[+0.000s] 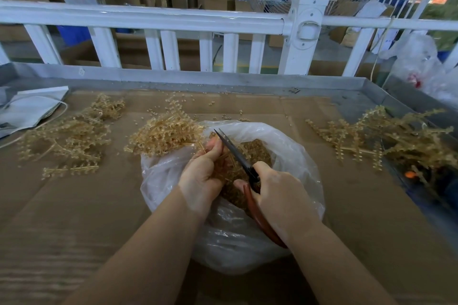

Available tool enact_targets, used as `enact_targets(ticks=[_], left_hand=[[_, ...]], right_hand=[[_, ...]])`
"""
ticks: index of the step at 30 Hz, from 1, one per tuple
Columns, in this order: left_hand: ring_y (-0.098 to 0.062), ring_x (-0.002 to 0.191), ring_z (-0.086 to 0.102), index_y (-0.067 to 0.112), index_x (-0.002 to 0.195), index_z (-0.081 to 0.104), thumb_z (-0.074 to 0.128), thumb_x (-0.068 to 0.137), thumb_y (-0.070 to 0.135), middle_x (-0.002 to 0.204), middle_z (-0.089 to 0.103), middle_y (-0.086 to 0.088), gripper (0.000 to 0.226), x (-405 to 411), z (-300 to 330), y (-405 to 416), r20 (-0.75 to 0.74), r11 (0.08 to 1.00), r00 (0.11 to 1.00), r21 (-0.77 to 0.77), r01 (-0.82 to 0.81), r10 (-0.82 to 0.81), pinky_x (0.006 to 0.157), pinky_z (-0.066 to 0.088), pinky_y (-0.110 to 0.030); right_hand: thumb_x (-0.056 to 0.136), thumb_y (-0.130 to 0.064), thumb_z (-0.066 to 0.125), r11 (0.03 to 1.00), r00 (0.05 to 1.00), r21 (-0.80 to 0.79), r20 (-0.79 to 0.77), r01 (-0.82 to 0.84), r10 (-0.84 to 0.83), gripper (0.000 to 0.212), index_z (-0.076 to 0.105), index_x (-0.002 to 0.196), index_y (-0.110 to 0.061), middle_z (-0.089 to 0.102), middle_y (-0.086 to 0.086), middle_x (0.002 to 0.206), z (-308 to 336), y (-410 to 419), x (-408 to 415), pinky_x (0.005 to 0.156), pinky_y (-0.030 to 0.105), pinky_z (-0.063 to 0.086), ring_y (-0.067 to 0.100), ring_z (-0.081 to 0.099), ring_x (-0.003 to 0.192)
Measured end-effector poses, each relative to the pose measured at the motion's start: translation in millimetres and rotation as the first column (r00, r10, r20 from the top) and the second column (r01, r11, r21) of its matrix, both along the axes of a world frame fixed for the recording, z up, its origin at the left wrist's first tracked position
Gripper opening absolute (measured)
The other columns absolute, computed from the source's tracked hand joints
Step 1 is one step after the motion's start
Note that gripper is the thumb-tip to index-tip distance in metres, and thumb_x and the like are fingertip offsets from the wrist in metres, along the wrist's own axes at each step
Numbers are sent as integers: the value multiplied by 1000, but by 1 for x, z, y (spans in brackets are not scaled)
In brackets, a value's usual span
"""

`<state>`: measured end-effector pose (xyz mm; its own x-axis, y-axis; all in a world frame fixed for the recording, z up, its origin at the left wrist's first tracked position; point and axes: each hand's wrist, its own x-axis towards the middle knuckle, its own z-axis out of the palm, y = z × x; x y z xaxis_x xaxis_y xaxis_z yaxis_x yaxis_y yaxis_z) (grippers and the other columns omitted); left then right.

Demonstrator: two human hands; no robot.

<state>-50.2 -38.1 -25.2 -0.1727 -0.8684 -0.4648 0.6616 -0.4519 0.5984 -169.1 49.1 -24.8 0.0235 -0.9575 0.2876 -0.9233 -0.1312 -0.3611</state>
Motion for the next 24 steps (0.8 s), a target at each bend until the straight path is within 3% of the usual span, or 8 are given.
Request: enact_targets(ticks=[5, 10, 14, 17, 18, 21, 24], left_hand=[[-17, 57, 67, 13, 80, 61, 60, 88, 9, 70, 67, -3, 10, 0, -2, 0, 15, 1000, 1000, -8, -3, 3, 50, 57, -31], [-18, 57, 67, 12, 80, 61, 61, 88, 9, 77, 65, -6, 9, 0, 0, 1, 16, 1000, 1000, -9, 0, 0, 52, 57, -33], [-18, 72, 64, 13, 80, 60, 60, 88, 8, 80, 64, -4, 9, -1, 1, 2, 10, 1000, 1000, -6, -14, 15, 61, 57, -34], [-18, 61, 65, 13, 78, 60, 61, 88, 8, 70, 65, -4, 11, -1, 1, 2, 27, 1000, 999, -1, -24, 24, 47, 56, -30], [-19, 64, 65, 13, 78, 60, 61, 87, 8, 73, 65, -4, 11, -1, 1, 2, 31, 1000, 999, -2, -23, 23, 49, 57, -31], [-22, 76, 64, 13, 81, 61, 62, 87, 8, 83, 65, -7, 8, -2, 1, 2, 43, 1000, 999, 3, -23, 22, 65, 56, -39], [-21, 73, 64, 12, 81, 61, 62, 87, 8, 81, 65, -7, 7, -2, 2, 3, 55, 1000, 998, 7, -20, 19, 61, 53, -37]], right_hand=[[92, -55, 48, 1000, 1000, 16, 23, -3, 3, 28, 43, 87, -27, 52, -10, 70, 1, -1, -2, 59, 19, 39, 9, 53, 64], [93, -53, 48, 999, 999, 40, 45, -14, 12, 28, 47, 91, -25, 59, -6, 76, 2, -1, -2, 64, 22, 50, 10, 59, 69], [93, -53, 47, 999, 999, 32, 33, -8, 7, 28, 46, 89, -26, 56, -7, 74, 3, -1, -2, 61, 20, 46, 9, 56, 67], [93, -52, 47, 999, 999, 50, 46, -15, 12, 26, 46, 90, -26, 56, -8, 75, 4, -1, -1, 62, 20, 48, 9, 57, 68], [94, -52, 48, 998, 999, 57, 51, -16, 13, 26, 46, 90, -26, 56, -8, 75, 4, -2, -1, 63, 20, 49, 9, 57, 68], [94, -51, 48, 998, 999, 55, 45, -19, 17, 25, 43, 87, -27, 48, -12, 68, 5, -1, -2, 58, 15, 39, 6, 51, 64], [94, -51, 49, 998, 999, 51, 49, -22, 20, 26, 43, 86, -27, 45, -13, 66, 6, -1, -2, 55, 14, 34, 5, 48, 62]])
